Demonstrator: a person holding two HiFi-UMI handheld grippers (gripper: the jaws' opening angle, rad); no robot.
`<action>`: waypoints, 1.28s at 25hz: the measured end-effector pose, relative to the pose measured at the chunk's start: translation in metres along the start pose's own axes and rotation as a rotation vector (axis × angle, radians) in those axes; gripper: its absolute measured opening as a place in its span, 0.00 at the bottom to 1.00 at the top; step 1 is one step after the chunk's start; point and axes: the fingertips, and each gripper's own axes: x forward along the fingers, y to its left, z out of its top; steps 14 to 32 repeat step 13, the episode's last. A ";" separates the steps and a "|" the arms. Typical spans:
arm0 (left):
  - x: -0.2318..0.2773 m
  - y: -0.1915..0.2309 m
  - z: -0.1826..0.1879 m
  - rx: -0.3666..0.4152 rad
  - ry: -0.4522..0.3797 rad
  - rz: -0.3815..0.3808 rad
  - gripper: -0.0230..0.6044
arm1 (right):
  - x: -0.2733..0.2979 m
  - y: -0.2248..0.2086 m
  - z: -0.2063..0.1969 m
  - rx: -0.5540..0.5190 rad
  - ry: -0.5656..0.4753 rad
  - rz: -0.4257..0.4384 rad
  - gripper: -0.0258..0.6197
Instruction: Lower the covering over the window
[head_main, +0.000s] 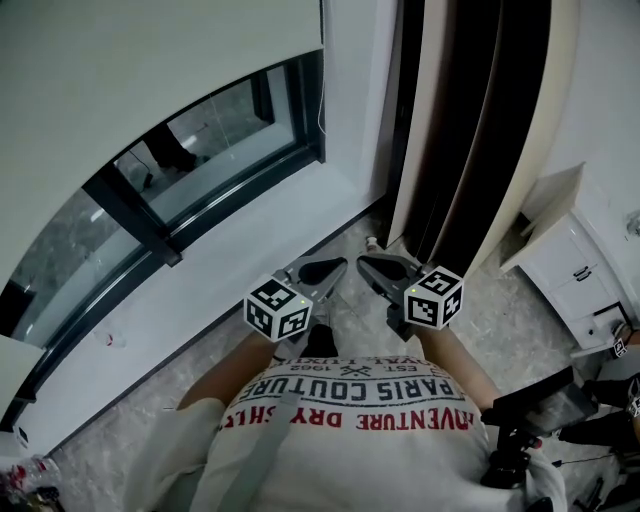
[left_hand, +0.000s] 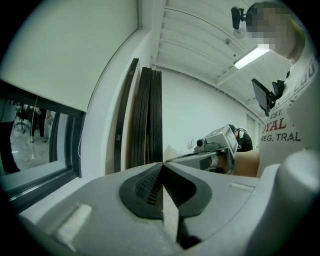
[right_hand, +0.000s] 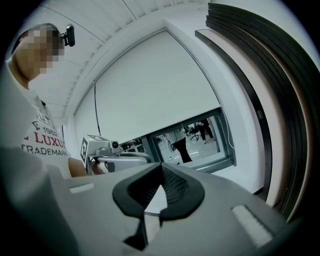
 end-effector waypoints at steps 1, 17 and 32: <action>-0.001 0.000 0.000 -0.001 -0.001 0.002 0.04 | 0.000 0.001 0.000 0.002 -0.002 0.001 0.04; -0.012 0.001 0.002 0.003 -0.012 0.016 0.04 | 0.004 0.010 0.003 0.004 -0.015 0.019 0.04; -0.012 0.001 0.002 0.003 -0.012 0.016 0.04 | 0.004 0.010 0.003 0.004 -0.015 0.019 0.04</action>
